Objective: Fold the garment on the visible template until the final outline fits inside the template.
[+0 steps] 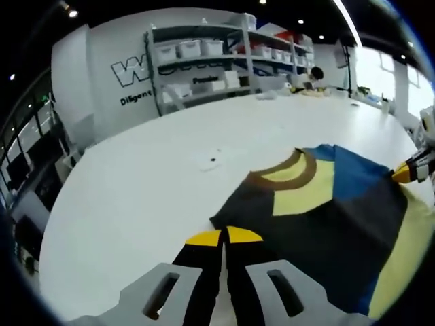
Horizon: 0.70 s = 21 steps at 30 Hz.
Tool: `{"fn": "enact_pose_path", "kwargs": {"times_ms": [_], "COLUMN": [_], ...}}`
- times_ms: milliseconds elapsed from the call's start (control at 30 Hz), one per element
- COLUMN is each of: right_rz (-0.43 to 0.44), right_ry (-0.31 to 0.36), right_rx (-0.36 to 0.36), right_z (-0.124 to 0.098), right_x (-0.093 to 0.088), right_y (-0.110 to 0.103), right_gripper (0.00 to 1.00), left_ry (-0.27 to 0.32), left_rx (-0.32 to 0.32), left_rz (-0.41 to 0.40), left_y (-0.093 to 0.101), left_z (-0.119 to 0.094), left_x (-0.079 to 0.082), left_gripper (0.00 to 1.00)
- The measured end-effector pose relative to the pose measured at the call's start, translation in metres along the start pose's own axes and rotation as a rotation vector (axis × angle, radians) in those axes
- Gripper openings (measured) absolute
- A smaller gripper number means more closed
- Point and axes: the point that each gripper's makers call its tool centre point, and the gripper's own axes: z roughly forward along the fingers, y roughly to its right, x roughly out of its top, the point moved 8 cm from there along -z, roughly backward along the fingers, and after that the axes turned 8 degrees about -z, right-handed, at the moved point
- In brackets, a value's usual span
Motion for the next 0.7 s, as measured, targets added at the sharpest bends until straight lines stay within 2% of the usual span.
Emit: {"fn": "enact_pose_path", "kwargs": {"times_ms": [133, 300, 500, 600, 700], "right_rz": [0.015, 0.015, -0.018, -0.036, -0.049], "right_ry": [-0.004, -0.009, -0.023, -0.028, -0.031], "right_rx": [-0.004, -0.015, -0.023, -0.034, -0.037], "right_z": [-0.001, 0.001, 0.006, 0.006, 0.005], "right_x": [0.0, -0.003, -0.007, -0.008, -0.007], "right_y": [0.0, -0.001, -0.001, 0.0, 0.0], "right_gripper": [0.0, 0.0, 0.0, 0.0, 0.0], "left_ry": [-0.009, -0.021, -0.037, -0.056, -0.04], "left_rx": [0.032, 0.038, 0.056, 0.065, 0.05], "left_rz": [-0.037, -0.078, -0.053, 0.021, 0.028], "left_y": [-0.007, -0.009, -0.008, -0.008, -0.008], "left_z": [0.002, 0.005, 0.007, 0.004, -0.006], "left_x": [-0.005, -0.009, -0.013, -0.014, -0.009], "left_gripper": [0.0, 0.0, 0.01, 0.01, 0.08]}}
